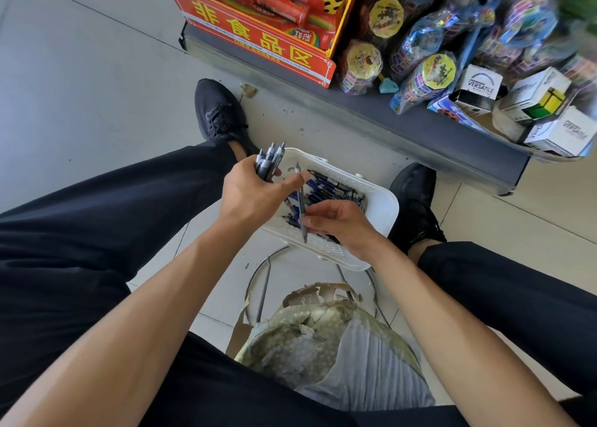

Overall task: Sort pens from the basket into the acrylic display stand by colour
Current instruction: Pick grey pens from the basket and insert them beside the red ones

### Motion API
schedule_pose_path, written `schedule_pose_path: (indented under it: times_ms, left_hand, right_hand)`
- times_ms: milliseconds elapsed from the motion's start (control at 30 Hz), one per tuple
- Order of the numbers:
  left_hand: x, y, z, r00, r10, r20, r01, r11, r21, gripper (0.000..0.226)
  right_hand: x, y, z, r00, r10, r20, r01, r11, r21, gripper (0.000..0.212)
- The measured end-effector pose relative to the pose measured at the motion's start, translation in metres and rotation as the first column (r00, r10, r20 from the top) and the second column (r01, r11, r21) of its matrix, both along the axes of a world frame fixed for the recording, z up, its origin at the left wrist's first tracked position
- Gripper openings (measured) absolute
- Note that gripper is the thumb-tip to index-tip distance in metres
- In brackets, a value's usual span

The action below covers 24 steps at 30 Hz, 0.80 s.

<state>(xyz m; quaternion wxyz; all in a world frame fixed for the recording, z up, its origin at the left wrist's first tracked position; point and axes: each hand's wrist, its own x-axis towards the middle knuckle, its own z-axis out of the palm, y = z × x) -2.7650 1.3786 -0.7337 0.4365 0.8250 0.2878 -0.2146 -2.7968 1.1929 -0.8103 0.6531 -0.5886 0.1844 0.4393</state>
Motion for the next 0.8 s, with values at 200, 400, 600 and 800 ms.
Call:
schedule_pose_path:
  times_ms: [200,400,600,800]
  left_hand:
    - [0.000,-0.006,0.006,0.997,-0.071,-0.027,0.070,0.997,-0.041,0.077]
    - [0.001,-0.004,0.001,0.996,-0.088,-0.035,0.088,0.996,-0.008,0.039]
    - [0.001,-0.001,-0.002,0.996,-0.086,-0.036,0.084,0.994,-0.063,0.027]
    - [-0.001,-0.003,-0.001,0.996,0.035,-0.081,-0.053,0.969,-0.240,0.007]
  right_hand:
    - [-0.003,0.022,0.024,0.999,-0.035,0.029,0.029,0.982,0.186,0.016]
    - [-0.006,0.036,0.036,0.996,-0.081,0.030,0.068,0.952,0.298,0.019]
    - [-0.001,0.038,0.031,0.999,-0.042,0.020,0.038,0.986,0.162,0.017]
    - [0.000,0.003,-0.021,0.996,0.035,0.081,0.013,0.850,-0.527,0.009]
